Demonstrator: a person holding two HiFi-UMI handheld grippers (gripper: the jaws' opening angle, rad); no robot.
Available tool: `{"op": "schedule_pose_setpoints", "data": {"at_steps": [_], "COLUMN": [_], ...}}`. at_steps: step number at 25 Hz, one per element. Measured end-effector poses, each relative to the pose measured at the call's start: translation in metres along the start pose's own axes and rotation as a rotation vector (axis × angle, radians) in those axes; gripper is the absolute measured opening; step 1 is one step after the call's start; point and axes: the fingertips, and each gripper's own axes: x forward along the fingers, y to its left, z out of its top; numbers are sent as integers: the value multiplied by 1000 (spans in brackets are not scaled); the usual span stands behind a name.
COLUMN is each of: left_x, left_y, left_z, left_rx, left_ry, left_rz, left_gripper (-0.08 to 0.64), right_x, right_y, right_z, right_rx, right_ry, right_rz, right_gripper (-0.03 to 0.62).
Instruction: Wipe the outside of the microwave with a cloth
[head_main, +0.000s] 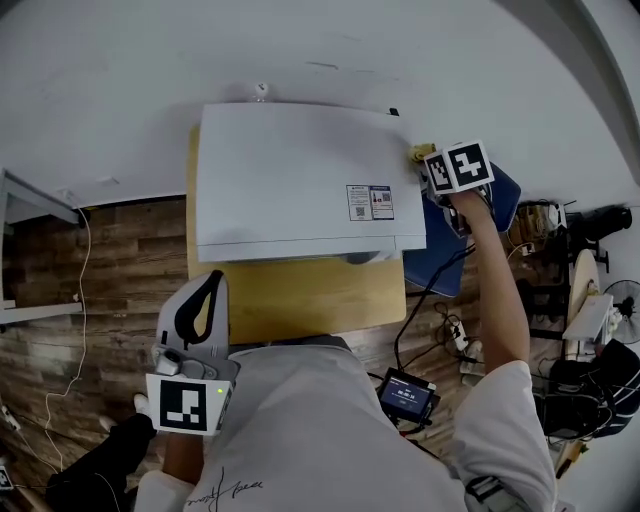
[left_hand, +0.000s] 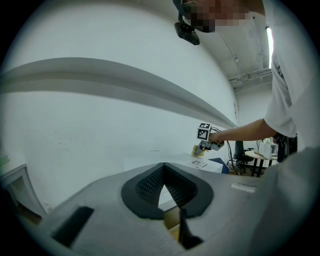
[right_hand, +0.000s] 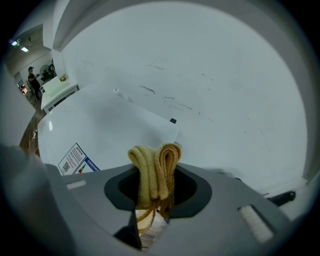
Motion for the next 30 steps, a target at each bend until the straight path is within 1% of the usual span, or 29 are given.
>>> {"op": "schedule_pose_setpoints", "data": {"at_steps": [2, 5, 8, 10, 12, 19, 23, 27, 30], "left_x": [0, 1, 1, 0, 4, 15, 13, 10, 9], "left_y": [0, 3, 8, 12, 10, 1, 3, 6, 9], "left_z": [3, -1, -6, -7, -7, -5, -4, -9, -8], "left_rx": [-11, -19, -39, -28, -16, -13, -17, -10, -13], "left_ry": [-12, 3, 20, 26, 21, 19, 17, 34, 25], "left_rz": [6, 3, 11, 15, 0, -54, -54, -55, -49], "left_gripper": [-5, -5, -5, -5, -5, -5, -5, -5, -5], "right_x": [4, 3, 3, 6, 5, 0, -1, -1, -2], "right_y": [3, 3, 4, 11, 14, 34, 51, 67, 75], "right_z": [-1, -4, -4, 0, 1, 11, 19, 24, 27], "right_rx": [2, 5, 26, 34, 36, 42, 29, 14, 14], "right_ry": [7, 18, 22, 11, 2, -20, -21, -25, -34], "right_rz": [-12, -36, -40, -31, -22, 25, 44, 55, 59], "right_gripper": [123, 124, 124, 124, 124, 124, 124, 124, 124]}}
